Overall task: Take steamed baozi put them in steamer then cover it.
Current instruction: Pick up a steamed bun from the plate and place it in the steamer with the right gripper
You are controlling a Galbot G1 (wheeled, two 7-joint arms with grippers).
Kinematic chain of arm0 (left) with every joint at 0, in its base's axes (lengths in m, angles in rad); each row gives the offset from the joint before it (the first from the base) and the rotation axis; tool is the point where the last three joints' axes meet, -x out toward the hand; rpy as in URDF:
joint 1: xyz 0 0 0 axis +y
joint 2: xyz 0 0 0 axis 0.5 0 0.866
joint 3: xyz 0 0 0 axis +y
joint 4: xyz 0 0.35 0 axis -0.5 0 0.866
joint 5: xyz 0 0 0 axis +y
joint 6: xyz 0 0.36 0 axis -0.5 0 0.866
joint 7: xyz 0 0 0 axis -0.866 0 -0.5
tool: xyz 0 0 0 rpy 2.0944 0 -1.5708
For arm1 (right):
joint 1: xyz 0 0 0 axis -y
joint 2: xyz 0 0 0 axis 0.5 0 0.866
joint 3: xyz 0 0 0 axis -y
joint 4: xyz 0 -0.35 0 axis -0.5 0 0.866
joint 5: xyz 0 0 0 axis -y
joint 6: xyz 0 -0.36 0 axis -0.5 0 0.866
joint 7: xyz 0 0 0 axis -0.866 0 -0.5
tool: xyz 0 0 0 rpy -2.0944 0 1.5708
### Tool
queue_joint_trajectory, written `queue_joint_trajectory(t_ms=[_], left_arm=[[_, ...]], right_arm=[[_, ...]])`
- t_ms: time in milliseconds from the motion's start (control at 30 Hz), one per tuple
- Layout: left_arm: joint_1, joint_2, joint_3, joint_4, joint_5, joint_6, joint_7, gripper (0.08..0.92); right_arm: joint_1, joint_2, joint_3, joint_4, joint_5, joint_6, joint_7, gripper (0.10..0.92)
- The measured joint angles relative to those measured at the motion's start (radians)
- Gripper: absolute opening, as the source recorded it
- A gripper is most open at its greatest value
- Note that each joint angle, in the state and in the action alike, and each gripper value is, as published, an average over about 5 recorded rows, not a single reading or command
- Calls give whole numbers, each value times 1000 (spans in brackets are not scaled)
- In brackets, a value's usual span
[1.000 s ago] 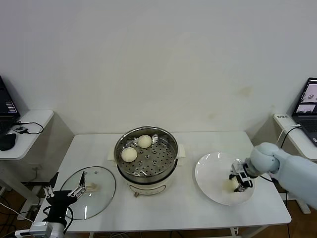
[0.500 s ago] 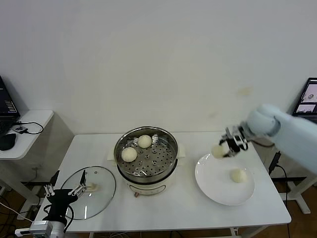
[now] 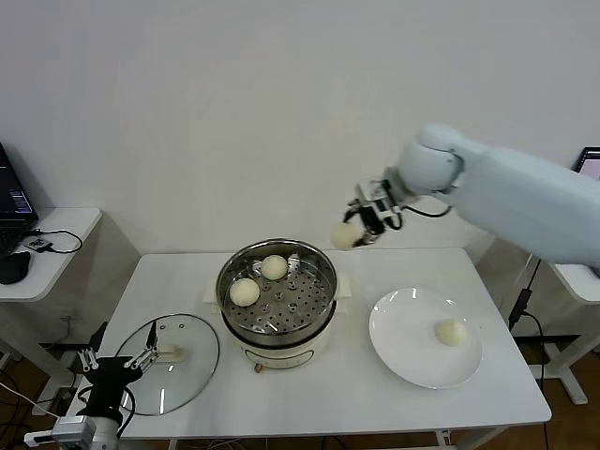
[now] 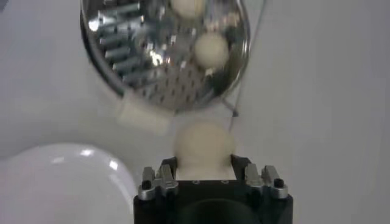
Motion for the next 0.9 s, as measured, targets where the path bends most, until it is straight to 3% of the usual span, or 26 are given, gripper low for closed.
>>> queue_joint_trajectory(t_ms=[167,433,900], left_arm=[[4,-5,-10,-4,-2,-1,-1,823],[1,-14,-18,3,-7,-7,-2,823],[-5,-18,-18,10,-9,-10,-4,823]], right_arm=[[-5,90,-41,-15,1,57,5,630],[-39,187,-98,-28,-58,158,17,629],[-88,237,-143,-32,-185,316,16,636]])
